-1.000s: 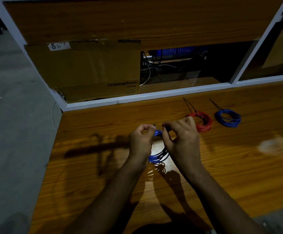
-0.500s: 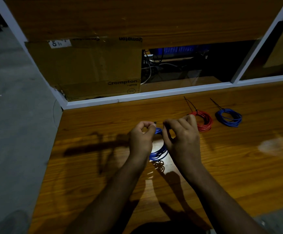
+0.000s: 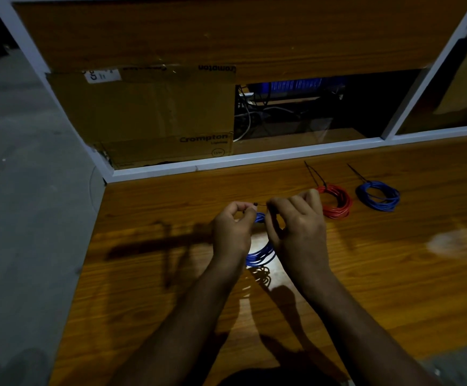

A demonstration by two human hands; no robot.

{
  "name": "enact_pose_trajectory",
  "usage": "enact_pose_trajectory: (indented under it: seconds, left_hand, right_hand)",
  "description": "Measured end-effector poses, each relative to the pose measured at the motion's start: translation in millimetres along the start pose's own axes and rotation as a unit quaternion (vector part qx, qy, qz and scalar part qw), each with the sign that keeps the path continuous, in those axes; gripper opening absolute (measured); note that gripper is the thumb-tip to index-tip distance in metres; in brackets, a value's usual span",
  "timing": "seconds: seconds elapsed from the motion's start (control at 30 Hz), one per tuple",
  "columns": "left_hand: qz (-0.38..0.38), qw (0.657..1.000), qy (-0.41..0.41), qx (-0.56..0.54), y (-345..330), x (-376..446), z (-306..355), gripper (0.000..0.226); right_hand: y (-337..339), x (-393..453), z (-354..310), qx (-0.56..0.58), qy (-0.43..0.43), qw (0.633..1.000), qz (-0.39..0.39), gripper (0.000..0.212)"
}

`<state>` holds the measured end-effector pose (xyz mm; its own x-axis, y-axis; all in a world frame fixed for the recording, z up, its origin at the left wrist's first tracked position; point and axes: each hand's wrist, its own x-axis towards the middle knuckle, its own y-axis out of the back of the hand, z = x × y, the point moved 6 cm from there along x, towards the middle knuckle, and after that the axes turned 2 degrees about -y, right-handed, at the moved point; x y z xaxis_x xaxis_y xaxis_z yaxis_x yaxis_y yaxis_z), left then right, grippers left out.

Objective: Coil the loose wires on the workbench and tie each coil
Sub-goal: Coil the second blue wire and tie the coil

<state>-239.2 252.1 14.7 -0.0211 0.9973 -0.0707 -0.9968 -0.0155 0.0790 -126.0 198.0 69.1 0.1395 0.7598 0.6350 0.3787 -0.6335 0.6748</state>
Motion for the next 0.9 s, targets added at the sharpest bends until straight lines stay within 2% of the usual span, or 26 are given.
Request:
enact_pose_trajectory:
  seconds: [0.37, 0.47, 0.53, 0.57, 0.63, 0.7, 0.8, 0.9]
  left_hand:
    - [-0.014, 0.998, -0.063, -0.002, -1.0, 2.8, -1.0, 0.009]
    - [-0.024, 0.997, -0.067, 0.006, 0.6, 5.1, -2.7, 0.009]
    - [-0.030, 0.997, -0.066, 0.013, 2.3, 5.5, -3.8, 0.009]
    - [-0.027, 0.998, -0.064, 0.014, 4.1, 5.3, -3.6, 0.009]
    - [-0.018, 0.998, -0.057, 0.012, 8.6, 5.4, -2.9, 0.008]
    - [-0.021, 0.998, -0.054, 0.010, 10.0, 6.0, -1.6, 0.009]
    - [-0.029, 0.998, -0.061, 0.007, 8.1, 5.9, 2.0, 0.010]
    - [-0.038, 0.997, -0.062, 0.003, 5.0, 4.0, 5.1, 0.010]
  right_hand:
    - [-6.6, 2.7, -0.5, 0.016, 0.006, 1.000, -0.002, 0.016]
    - [-7.1, 9.6, 2.7, 0.072, -0.038, 0.996, -0.021, 0.015]
    - [-12.4, 14.8, 9.4, 0.118, -0.091, 0.986, -0.071, 0.015]
    - [-16.9, 16.4, 14.4, 0.152, -0.124, 0.975, -0.105, 0.014]
    - [-25.6, 18.9, 24.1, 0.263, -0.198, 0.929, -0.169, 0.011]
    - [-29.0, 22.8, 30.7, 0.350, -0.250, 0.884, -0.184, 0.013]
    - [-33.8, 34.7, 36.3, 0.344, -0.287, 0.869, -0.210, 0.020]
    - [-46.8, 41.6, 36.7, 0.335, -0.324, 0.826, -0.316, 0.023]
